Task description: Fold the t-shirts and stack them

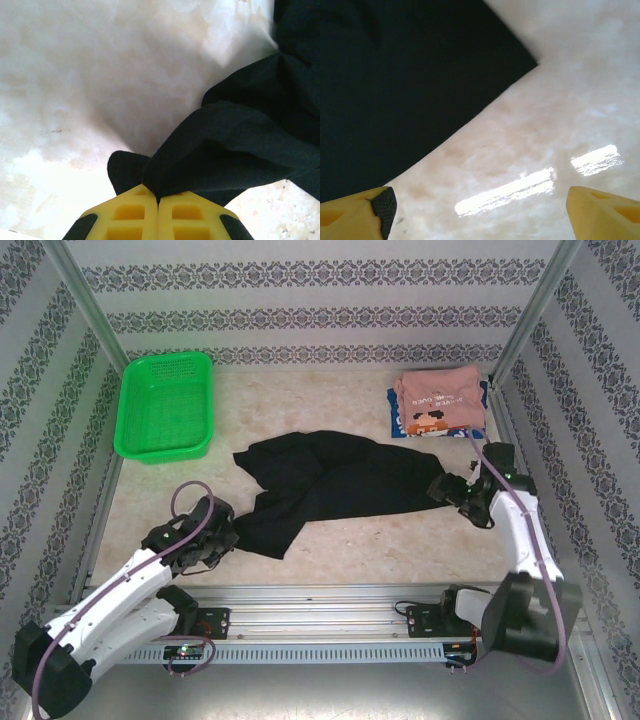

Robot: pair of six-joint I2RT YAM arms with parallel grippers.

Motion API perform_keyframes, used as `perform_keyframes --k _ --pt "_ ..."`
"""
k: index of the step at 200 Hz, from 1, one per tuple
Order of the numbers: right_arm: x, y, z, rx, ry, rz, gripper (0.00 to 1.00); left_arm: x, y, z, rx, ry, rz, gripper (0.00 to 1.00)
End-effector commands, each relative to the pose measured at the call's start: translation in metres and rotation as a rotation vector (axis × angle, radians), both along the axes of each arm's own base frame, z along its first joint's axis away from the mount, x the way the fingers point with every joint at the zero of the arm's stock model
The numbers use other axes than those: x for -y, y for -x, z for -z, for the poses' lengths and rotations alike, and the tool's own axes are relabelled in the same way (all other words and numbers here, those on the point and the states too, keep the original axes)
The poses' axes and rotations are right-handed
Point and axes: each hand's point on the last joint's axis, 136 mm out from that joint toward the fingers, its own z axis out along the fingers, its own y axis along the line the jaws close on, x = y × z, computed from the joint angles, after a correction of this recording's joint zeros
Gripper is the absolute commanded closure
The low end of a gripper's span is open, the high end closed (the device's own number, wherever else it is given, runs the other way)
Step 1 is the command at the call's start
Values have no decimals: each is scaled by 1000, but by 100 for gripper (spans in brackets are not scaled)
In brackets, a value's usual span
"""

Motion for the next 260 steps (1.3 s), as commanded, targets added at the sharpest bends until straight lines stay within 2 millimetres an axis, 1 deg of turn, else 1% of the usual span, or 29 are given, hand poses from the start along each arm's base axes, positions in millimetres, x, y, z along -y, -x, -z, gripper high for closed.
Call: perform_keyframes --k 1,29,44,55,68,82,96,108,130,147,152,169,181,202,218,223,231,238,251,260 --pt "23 -1 14 -82 32 49 14 10 -14 -11 22 39 87 100" --pt "19 -10 33 -110 -19 58 26 8 -19 -9 1 40 113 100" --pt "25 -11 45 -138 -3 88 30 8 -20 -10 9 57 108 100" --pt "26 -16 49 -131 -9 99 31 8 -20 -10 11 68 110 100" --pt "28 -23 53 -118 -11 107 33 8 -19 -10 8 76 110 100" --pt "29 -32 56 -107 -20 105 39 7 -18 -11 13 86 105 100" --pt "29 -41 59 -93 -37 102 42 7 -17 -12 18 97 100 100" --pt "32 -48 61 -89 -33 111 46 6 -17 -15 27 98 98 100" --pt "35 -61 63 -82 -45 114 48 4 -15 -17 29 97 95 100" --pt "36 -71 65 -82 -57 107 53 5 -14 -17 27 101 97 100" --pt "37 -72 67 -87 -57 108 54 4 -14 -17 28 103 92 100" --pt "38 -75 74 -103 -62 108 64 4 -14 -19 39 109 87 100" --pt "33 -78 78 -104 -91 102 72 3 -15 -22 46 108 85 100" --pt "29 -75 77 -107 -103 101 78 4 -17 -30 63 116 86 100" --pt "32 -67 76 -132 -91 115 77 5 -19 -34 75 119 85 100" --pt "33 -64 76 -143 -88 116 74 4 -19 -34 75 120 84 100" --pt "35 -59 74 -157 -77 118 65 6 -20 -35 80 125 87 100" --pt "38 -55 71 -167 -58 121 60 6 -20 -35 79 125 86 100" --pt "42 -50 63 -166 -25 123 54 6 -21 -37 83 127 88 100" --pt "43 -47 57 -164 -11 125 52 5 -21 -37 84 125 87 100"
